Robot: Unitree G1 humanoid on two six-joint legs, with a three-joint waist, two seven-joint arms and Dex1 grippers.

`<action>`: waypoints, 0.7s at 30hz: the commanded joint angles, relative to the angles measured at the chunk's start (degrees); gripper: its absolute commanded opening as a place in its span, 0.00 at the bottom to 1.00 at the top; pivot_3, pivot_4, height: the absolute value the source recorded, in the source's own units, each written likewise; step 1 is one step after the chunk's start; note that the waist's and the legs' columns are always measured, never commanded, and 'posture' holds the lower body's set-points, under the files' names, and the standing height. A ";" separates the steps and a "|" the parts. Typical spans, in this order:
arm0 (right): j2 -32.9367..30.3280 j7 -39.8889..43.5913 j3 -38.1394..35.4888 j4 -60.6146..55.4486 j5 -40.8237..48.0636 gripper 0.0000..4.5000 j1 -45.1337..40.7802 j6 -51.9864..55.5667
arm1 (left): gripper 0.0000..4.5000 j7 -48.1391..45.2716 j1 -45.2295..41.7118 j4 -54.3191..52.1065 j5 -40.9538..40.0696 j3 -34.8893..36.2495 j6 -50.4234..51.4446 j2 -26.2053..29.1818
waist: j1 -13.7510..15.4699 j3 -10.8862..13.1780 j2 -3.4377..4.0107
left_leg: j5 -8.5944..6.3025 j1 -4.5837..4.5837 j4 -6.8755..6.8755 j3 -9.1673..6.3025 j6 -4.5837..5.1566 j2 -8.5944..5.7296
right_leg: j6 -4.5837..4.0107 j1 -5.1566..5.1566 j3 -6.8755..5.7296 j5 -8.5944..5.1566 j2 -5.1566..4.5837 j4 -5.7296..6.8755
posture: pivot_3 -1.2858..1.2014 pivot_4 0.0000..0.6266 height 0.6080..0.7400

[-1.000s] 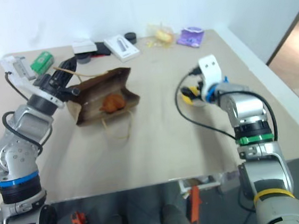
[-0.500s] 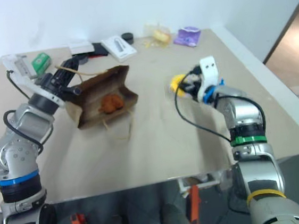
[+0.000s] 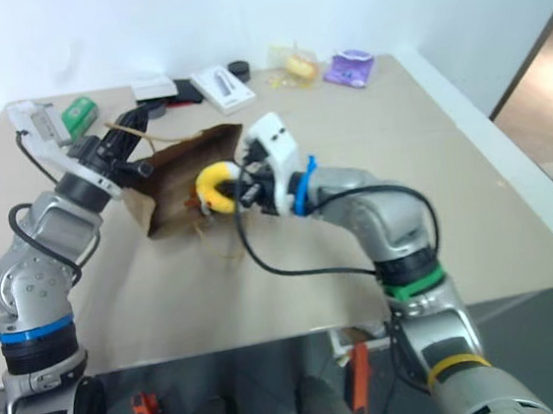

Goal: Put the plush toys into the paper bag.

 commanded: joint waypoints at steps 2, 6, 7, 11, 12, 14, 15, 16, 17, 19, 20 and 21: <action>7.59 -4.22 1.38 6.69 -5.14 0.05 -5.44 -6.04 | 0.00 0.26 -1.24 -1.75 -0.96 0.67 -0.18 -0.01 | 0.00 0.00 0.00 | 0.00 -0.02 -0.03 0.00 0.00 0.01 | 0.01 -0.02 0.00 0.00 0.01 0.00 | 0.52 0.24 1.00; 13.58 -5.88 1.90 8.54 -6.71 0.05 -7.38 -8.39 | 0.00 0.77 -0.96 -2.29 -1.37 0.80 -0.02 -0.33 | 0.05 0.00 0.00 | -0.01 -0.12 -0.09 -0.14 -0.01 0.02 | -0.01 -0.06 -0.11 -0.05 0.00 -0.01 | 0.52 0.24 1.00; 14.49 -6.29 2.49 9.26 -7.71 0.05 -7.57 -8.79 | 0.00 0.98 -0.85 -2.47 -1.56 0.88 0.04 -0.40 | 0.04 0.00 0.00 | -0.01 -0.13 -0.09 -0.14 -0.01 0.02 | -0.01 -0.07 -0.12 -0.05 0.00 -0.01 | 0.52 0.24 1.00; 17.65 -7.51 4.40 13.15 -11.90 0.05 -8.42 -12.31 | 0.00 1.70 -0.33 -3.02 -1.99 0.95 0.07 -0.56 | 0.07 -0.01 -0.01 | -0.01 -0.14 -0.09 -0.23 -0.01 0.01 | -0.01 -0.06 -0.20 -0.05 -0.02 -0.01 | 0.52 0.24 1.00; 18.22 -7.41 4.56 13.68 -12.47 0.05 -8.55 -12.68 | 0.00 1.87 -0.24 -3.16 -2.11 0.92 0.08 -0.61 | 0.07 -0.01 -0.01 | -0.01 -0.14 -0.08 -0.23 -0.01 0.01 | -0.01 -0.06 -0.20 -0.05 -0.02 -0.01 | 0.52 0.24 1.00; 18.70 -7.77 4.60 14.84 -13.94 0.28 -8.84 -13.19 | 0.00 2.12 -0.18 -3.30 -2.22 0.88 0.07 -0.71 | 0.07 -0.01 -0.02 | 0.00 -0.15 -0.04 -0.23 -0.02 0.00 | -0.01 -0.04 -0.22 -0.04 -0.04 -0.01 | 0.52 0.24 1.00; 18.72 -7.52 4.43 14.92 -14.24 0.35 -8.88 -13.25 | 0.00 2.25 -0.21 -3.30 -2.27 0.88 0.04 -0.76 | 0.06 -0.01 -0.02 | 0.00 -0.15 -0.03 -0.24 -0.02 0.00 | -0.01 -0.03 -0.22 -0.04 -0.04 -0.01 | 0.52 0.24 1.00; 18.61 -7.07 4.20 14.59 -14.31 0.45 -8.87 -13.34 | 0.00 2.37 -0.26 -3.24 -2.33 0.92 0.02 -0.82 | 0.07 -0.01 -0.02 | 0.00 -0.15 -0.03 -0.24 -0.03 0.00 | -0.01 -0.03 -0.23 -0.03 -0.04 -0.01 | 0.52 0.24 1.00; 18.48 -6.48 3.90 13.98 -14.21 0.58 -8.79 -13.45 | 0.00 2.48 -0.31 -3.18 -2.40 0.98 0.01 -0.88 | 0.07 -0.01 -0.02 | 0.00 -0.15 -0.03 -0.25 -0.03 0.00 | -0.02 -0.03 -0.24 -0.03 -0.04 -0.01 | 0.52 0.24 1.00; 17.65 -4.85 3.42 11.59 -13.56 0.82 -8.27 -13.34 | 0.00 2.65 -0.34 -3.04 -2.52 1.10 0.03 -0.98 | 0.08 -0.01 -0.02 | 0.00 -0.15 -0.04 -0.27 -0.03 0.00 | -0.02 -0.04 -0.27 -0.03 -0.03 -0.01 | 0.52 0.24 1.00; 16.91 -3.58 3.43 9.93 -13.19 0.91 -7.81 -13.41 | 0.00 2.69 -0.34 -3.01 -2.57 1.13 0.03 -1.00 | 0.10 -0.01 -0.02 | 0.00 -0.15 -0.04 -0.28 -0.03 0.01 | -0.03 -0.04 -0.27 -0.04 -0.03 -0.01 | 0.52 0.24 1.00; 15.82 -2.09 3.40 7.60 -12.67 0.98 -7.12 -13.48 | 0.00 2.72 -0.32 -2.99 -2.66 1.18 0.00 -0.99 | 0.11 -0.01 -0.02 | 0.00 -0.17 -0.05 -0.31 -0.03 0.01 | -0.03 -0.04 -0.31 -0.04 -0.03 -0.01 | 0.52 0.24 1.00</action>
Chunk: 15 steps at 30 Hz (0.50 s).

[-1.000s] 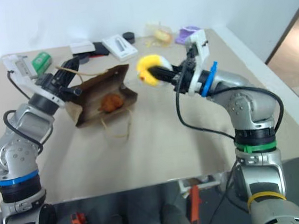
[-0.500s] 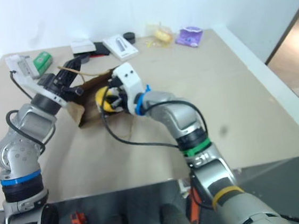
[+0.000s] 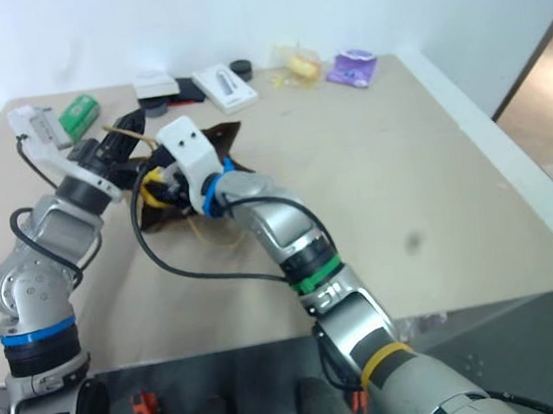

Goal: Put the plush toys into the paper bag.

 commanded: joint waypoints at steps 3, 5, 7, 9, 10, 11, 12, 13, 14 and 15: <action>-4.98 7.29 -1.76 -13.14 3.16 0.98 2.00 -0.62 | 0.00 0.32 -1.23 -2.32 -1.45 0.88 -0.40 -0.03 | 0.26 0.00 0.00 | 0.00 -0.02 -0.01 -0.02 0.00 0.00 | 0.00 0.00 -0.02 -0.02 -0.01 0.00 | 0.52 0.24 1.00; -7.24 9.62 -2.61 -16.50 4.62 0.98 3.20 -0.20 | 0.00 0.37 -1.40 -1.98 -1.64 1.08 -0.41 0.05 | 0.27 0.00 0.00 | 0.00 -0.02 -0.01 -0.01 0.00 -0.01 | 0.01 0.00 -0.02 -0.03 -0.01 -0.01 | 0.52 0.24 1.00; -12.38 15.56 -5.10 -22.62 7.94 0.98 5.99 -2.00 | 0.00 0.37 -1.71 -1.52 -1.72 1.19 -0.50 0.10 | 0.44 0.00 -0.01 | 0.00 -0.02 -0.01 -0.03 0.00 -0.01 | 0.01 0.01 -0.04 -0.03 -0.01 -0.01 | 0.52 0.24 1.00; -16.86 19.43 -7.12 -26.25 9.01 0.98 8.40 -5.72 | 0.00 0.36 -1.84 -1.29 -1.75 1.15 -0.57 0.07 | 0.76 0.00 0.00 | 0.00 -0.01 -0.01 -0.05 0.00 -0.01 | 0.01 0.02 -0.06 -0.03 -0.01 -0.01 | 0.52 0.24 1.00; -18.55 20.52 -7.78 -26.96 9.01 0.98 9.31 -7.29 | 0.00 0.32 -1.94 -1.14 -1.69 1.07 -0.62 0.03 | 0.91 0.00 0.00 | 0.00 -0.01 -0.01 -0.05 0.00 -0.02 | 0.01 0.02 -0.05 -0.03 -0.01 -0.01 | 0.52 0.24 1.00; -21.85 23.69 -7.49 -28.42 8.46 0.98 11.25 -9.99 | 0.00 0.27 -2.04 -0.94 -1.74 1.06 -0.61 -0.03 | 0.94 0.00 0.00 | 0.00 -0.01 0.00 -0.04 0.00 -0.02 | 0.01 0.02 -0.05 -0.03 -0.01 -0.01 | 0.52 0.24 1.00; -25.95 27.00 -6.20 -29.63 6.34 0.98 13.62 -13.65 | 0.00 0.18 -2.16 -0.69 -1.74 1.02 -0.60 -0.05 | 0.94 0.00 -0.01 | 0.00 0.01 0.01 -0.03 0.00 -0.03 | 0.01 0.02 -0.03 -0.03 -0.01 -0.01 | 0.52 0.24 1.00; -28.97 29.28 -4.95 -30.18 4.17 0.98 15.39 -17.06 | 0.00 0.11 -2.25 -0.53 -1.74 1.00 -0.59 -0.06 | 1.00 0.00 -0.01 | 0.00 0.01 0.01 -0.03 0.00 -0.03 | 0.01 0.03 -0.02 -0.03 -0.01 -0.01 | 0.52 0.24 1.00; -31.54 30.60 -3.41 -29.90 1.31 0.98 16.77 -20.91 | 0.00 0.02 -2.36 -0.30 -1.73 1.00 -0.60 -0.08 | 1.26 0.00 -0.01 | 0.00 0.04 0.01 -0.02 0.00 -0.03 | 0.01 0.04 -0.02 -0.03 0.00 -0.01 | 0.52 0.24 1.00; -34.66 31.76 -1.15 -28.78 -3.18 0.98 18.93 -27.70 | 0.00 -0.11 -2.51 -0.04 -1.74 0.98 -0.61 -0.09 | 1.27 0.00 -0.01 | 0.00 0.06 0.00 -0.04 0.00 -0.04 | 0.00 0.07 -0.05 -0.07 0.00 -0.01 | 0.52 0.24 1.00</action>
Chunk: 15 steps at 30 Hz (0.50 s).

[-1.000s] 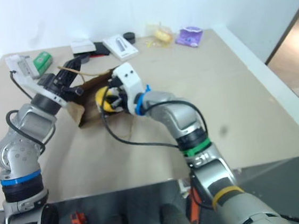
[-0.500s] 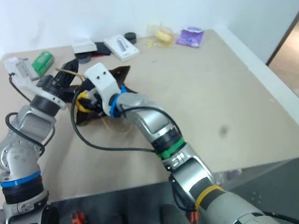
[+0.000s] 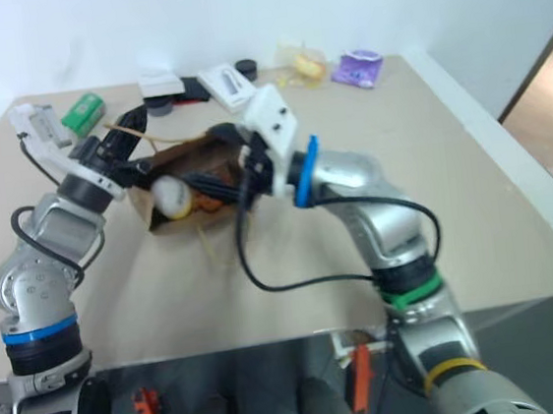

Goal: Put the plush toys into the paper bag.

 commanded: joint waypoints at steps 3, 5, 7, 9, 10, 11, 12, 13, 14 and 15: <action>-11.72 5.05 9.24 4.29 -20.45 0.98 8.60 -34.10 | 0.00 -0.54 -2.16 0.32 -0.64 1.03 -0.62 0.13 | -0.07 0.00 0.00 | 0.00 0.05 0.00 0.04 0.00 0.00 | -0.01 0.01 0.04 -0.02 0.00 0.00 | 0.52 0.24 1.00; -12.89 1.50 11.54 9.28 -27.50 0.98 9.58 -45.23 | 0.00 -0.65 -2.42 0.63 -0.60 0.96 -0.68 0.03 | -0.18 0.00 0.00 | 0.00 0.12 -0.01 0.09 0.00 0.00 | -0.04 0.00 0.11 0.00 0.03 0.01 | 0.52 0.24 1.00; -12.16 -4.73 12.55 14.79 -34.08 0.98 9.15 -54.69 | 0.00 -0.69 -2.61 0.79 -0.63 0.92 -0.68 0.00 | -0.19 0.01 -0.01 | 0.03 0.16 -0.01 0.11 -0.05 0.01 | -0.08 0.00 0.17 0.03 0.06 0.02 | 0.52 0.24 1.00; -10.52 -10.44 12.73 18.70 -38.65 0.98 8.12 -60.50 | 0.00 -0.70 -2.64 0.82 -0.70 0.92 -0.63 0.02 | -0.12 0.01 -0.02 | 0.10 0.17 -0.01 0.11 -0.16 0.01 | -0.08 0.01 0.18 0.07 0.06 0.02 | 0.52 0.24 1.00; -9.70 -12.51 12.78 20.13 -40.39 0.98 7.55 -62.34 | 0.00 -0.73 -2.66 0.86 -0.74 0.95 -0.60 0.05 | -0.11 0.01 -0.02 | 0.15 0.16 -0.01 0.11 -0.24 0.00 | -0.07 0.01 0.19 0.09 0.05 0.02 | 0.52 0.24 1.00; -9.00 -14.64 13.07 21.33 -42.69 0.98 6.86 -64.12 | 0.00 -0.76 -2.67 0.89 -0.76 0.97 -0.58 0.08 | -0.11 0.02 -0.02 | 0.17 0.16 0.00 0.11 -0.27 0.00 | -0.07 0.01 0.20 0.10 0.05 0.02 | 0.52 0.24 1.00; -7.93 -16.36 12.93 22.25 -43.66 0.98 6.36 -65.21 | 0.00 -0.76 -2.67 0.87 -0.77 0.98 -0.56 0.11 | -0.10 0.02 -0.03 | 0.20 0.16 0.00 0.13 -0.34 0.00 | -0.06 0.01 0.24 0.12 0.04 0.02 | 0.52 0.24 1.00; -6.59 -17.88 12.60 22.87 -43.97 0.98 5.82 -65.74 | 0.00 -0.70 -2.72 0.87 -0.80 1.00 -0.53 0.13 | -0.07 0.02 -0.03 | 0.21 0.15 0.00 0.13 -0.36 -0.01 | -0.05 0.01 0.24 0.12 0.03 0.02 | 0.52 0.24 1.00; -5.65 -19.02 12.37 23.24 -44.23 0.98 5.30 -66.39 | 0.00 -0.65 -2.74 0.84 -0.81 1.02 -0.51 0.14 | -0.04 0.02 -0.03 | 0.23 0.15 0.00 0.13 -0.38 -0.01 | -0.05 0.02 0.24 0.13 0.03 0.02 | 0.52 0.24 1.00; -4.85 -19.91 12.09 23.42 -44.26 0.93 4.81 -66.86 | 0.00 -0.65 -2.75 0.84 -0.78 1.04 -0.52 0.18 | 0.04 0.02 -0.03 | 0.23 0.16 0.00 0.12 -0.39 -0.01 | -0.05 0.02 0.23 0.13 0.03 0.02 | 0.52 0.24 1.00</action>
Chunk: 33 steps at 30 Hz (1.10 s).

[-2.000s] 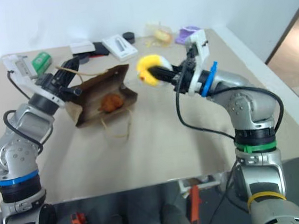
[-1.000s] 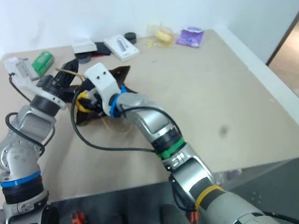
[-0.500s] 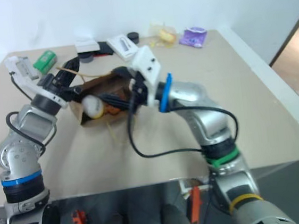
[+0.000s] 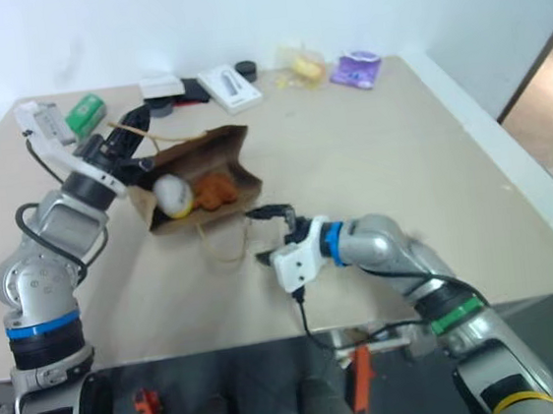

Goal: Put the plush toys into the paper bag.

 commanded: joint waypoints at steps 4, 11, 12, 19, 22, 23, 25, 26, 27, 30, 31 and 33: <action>3.37 -5.02 -2.91 -0.84 1.53 0.59 -3.55 -2.34 | 0.00 -0.20 -1.82 -1.28 -0.73 1.08 -0.50 0.54 | 0.19 0.00 0.00 | 0.00 -0.03 0.00 -0.02 -0.01 -0.01 | 0.02 0.01 -0.02 0.01 -0.03 0.00 | 0.52 0.24 1.00; 3.25 -3.87 -7.17 -3.15 8.41 0.02 -6.82 1.15 | 0.00 1.29 -3.17 -0.46 -2.14 2.47 0.79 1.14 | 0.16 0.00 0.00 | 0.00 -0.01 0.01 -0.03 0.00 -0.03 | 0.02 0.04 -0.02 0.02 -0.06 0.00 | 0.52 0.24 1.00; 3.27 -3.81 -8.06 -3.62 9.51 0.02 -7.72 2.17 | 0.00 1.57 -3.67 -0.27 -2.63 2.91 1.07 1.36 | 0.17 0.01 -0.01 | 0.01 -0.01 0.01 -0.02 0.00 -0.01 | 0.00 0.03 -0.02 0.04 -0.04 0.00 | 0.52 0.24 1.00; 3.37 -2.76 -10.86 -4.89 13.13 0.02 -11.54 6.54 | 0.00 2.58 -4.79 1.14 -4.48 4.03 2.38 1.69 | 0.19 0.01 -0.01 | 0.02 0.01 0.00 -0.06 0.02 0.00 | 0.02 0.06 -0.06 0.05 -0.03 0.00 | 0.52 0.24 1.00; 2.98 -1.94 -10.83 -4.31 13.20 0.02 -11.47 7.28 | 0.00 2.30 -2.71 0.53 -4.94 3.55 3.65 1.31 | 0.19 0.01 -0.01 | 0.02 -0.02 -0.01 -0.04 0.02 -0.01 | 0.03 0.04 -0.04 0.04 -0.05 0.00 | 0.52 0.24 1.00; 2.95 -1.36 -10.75 -4.33 13.68 0.02 -11.24 7.77 | 0.00 2.24 -2.12 0.37 -5.08 3.46 4.02 1.26 | 0.18 0.01 -0.01 | 0.02 -0.02 -0.01 -0.03 0.02 -0.02 | 0.04 0.04 -0.04 0.04 -0.06 0.00 | 0.52 0.24 1.00; 2.73 -0.29 -10.54 -4.75 14.12 0.02 -10.58 8.26 | 0.00 1.99 -0.90 0.04 -5.44 3.35 4.75 1.33 | 0.19 0.01 -0.01 | 0.02 -0.02 -0.01 -0.03 0.02 -0.01 | 0.03 0.04 -0.03 0.05 -0.06 0.00 | 0.52 0.24 1.00; 2.67 0.35 -10.43 -5.05 14.47 0.02 -10.20 8.58 | 0.00 1.78 -0.22 -0.14 -5.38 3.27 4.97 1.47 | 0.19 0.01 -0.01 | 0.02 -0.02 -0.01 -0.06 0.02 -0.01 | 0.02 0.04 -0.06 0.05 -0.05 0.00 | 0.52 0.24 1.00; 2.52 1.37 -10.19 -5.61 15.06 0.02 -9.68 9.08 | 0.00 1.40 0.84 -0.37 -5.45 3.23 5.50 1.77 | 0.19 0.01 -0.01 | 0.02 -0.01 -0.01 -0.06 0.02 -0.01 | 0.02 0.04 -0.06 0.05 -0.05 0.00 | 0.52 0.24 1.00; 2.08 4.67 -9.71 -7.73 17.27 0.00 -8.08 11.57 | 0.18 1.27 3.23 -1.23 -6.65 3.78 7.33 2.48 | 0.14 0.01 -0.01 | 0.02 0.00 -0.01 -0.04 0.02 -0.01 | 0.02 0.05 -0.04 0.05 -0.05 0.00 | 0.52 0.24 1.00; 2.01 5.54 -9.71 -8.37 17.92 0.00 -7.71 12.48 | 0.29 1.28 3.62 -1.55 -7.01 3.96 7.65 2.65 | 0.15 0.01 -0.01 | 0.02 0.00 -0.01 -0.04 0.02 0.00 | 0.02 0.04 -0.04 0.06 -0.05 0.00 | 0.52 0.24 1.00; 1.78 8.87 -9.72 -10.47 21.32 0.18 -6.52 16.24 | 0.55 1.11 4.29 -2.35 -7.62 4.30 8.66 3.70 | 0.17 0.01 -0.01 | 0.02 0.00 0.00 -0.05 0.02 0.00 | 0.01 0.04 -0.06 0.06 -0.04 0.01 | 0.52 0.24 1.00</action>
